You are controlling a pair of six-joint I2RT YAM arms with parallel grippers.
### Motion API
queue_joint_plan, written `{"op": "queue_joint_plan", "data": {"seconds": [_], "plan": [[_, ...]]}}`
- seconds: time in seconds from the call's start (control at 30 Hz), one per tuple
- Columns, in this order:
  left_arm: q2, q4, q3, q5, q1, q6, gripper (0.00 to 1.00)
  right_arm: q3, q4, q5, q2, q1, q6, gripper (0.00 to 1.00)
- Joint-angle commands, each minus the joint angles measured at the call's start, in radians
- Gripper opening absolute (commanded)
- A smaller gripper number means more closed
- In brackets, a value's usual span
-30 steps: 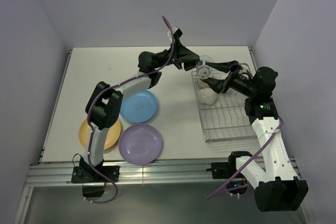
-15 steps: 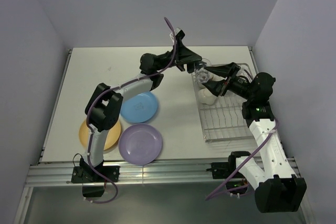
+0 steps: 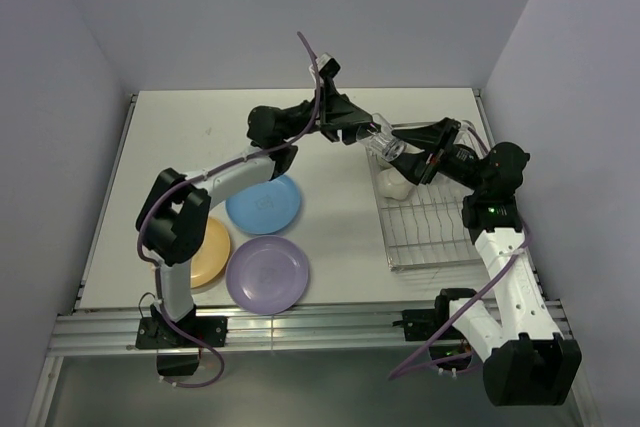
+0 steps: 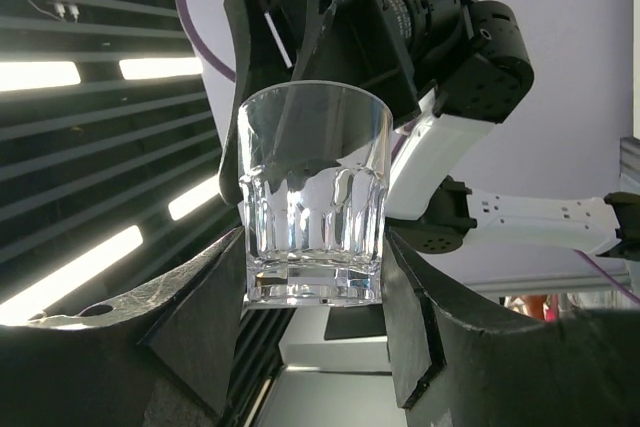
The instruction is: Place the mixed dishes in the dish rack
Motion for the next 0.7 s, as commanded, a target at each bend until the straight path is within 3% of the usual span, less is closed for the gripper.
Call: {"op": "queue_joint_plan", "data": {"seconds": [0.0, 0.07, 0.13, 0.33, 0.43, 0.47, 0.63, 0.67], "plan": [[-0.066, 0.58, -0.021, 0.039, -0.006, -0.328, 0.55, 0.016, 0.073, -0.009, 0.011, -0.01, 0.538, 0.0], [-0.072, 0.578, -0.023, 0.048, -0.008, -0.328, 0.65, 0.041, 0.065, -0.021, 0.028, -0.01, 0.523, 0.0], [-0.074, 0.569, -0.023, 0.06, -0.011, -0.323, 0.67, 0.082, 0.036, -0.026, 0.045, -0.01, 0.505, 0.0], [-0.072, 0.486, -0.061, 0.114, -0.023, -0.287, 0.6, 0.206, -0.056, -0.055, 0.103, -0.01, 0.414, 0.0], [-0.075, 0.44, -0.089, 0.146, -0.026, -0.261, 0.46, 0.245, -0.131, -0.067, 0.111, -0.01, 0.323, 0.0], [-0.077, 0.422, -0.098, 0.154, -0.028, -0.25, 0.35, 0.251, -0.163, -0.067, 0.113, -0.01, 0.307, 0.0], [-0.069, 0.301, -0.092, 0.192, -0.028, -0.187, 0.15, 0.303, -0.292, -0.076, 0.111, -0.009, 0.145, 0.0], [-0.069, 0.27, -0.089, 0.195, -0.028, -0.173, 0.02, 0.311, -0.313, -0.078, 0.111, -0.007, 0.118, 0.0]]}}
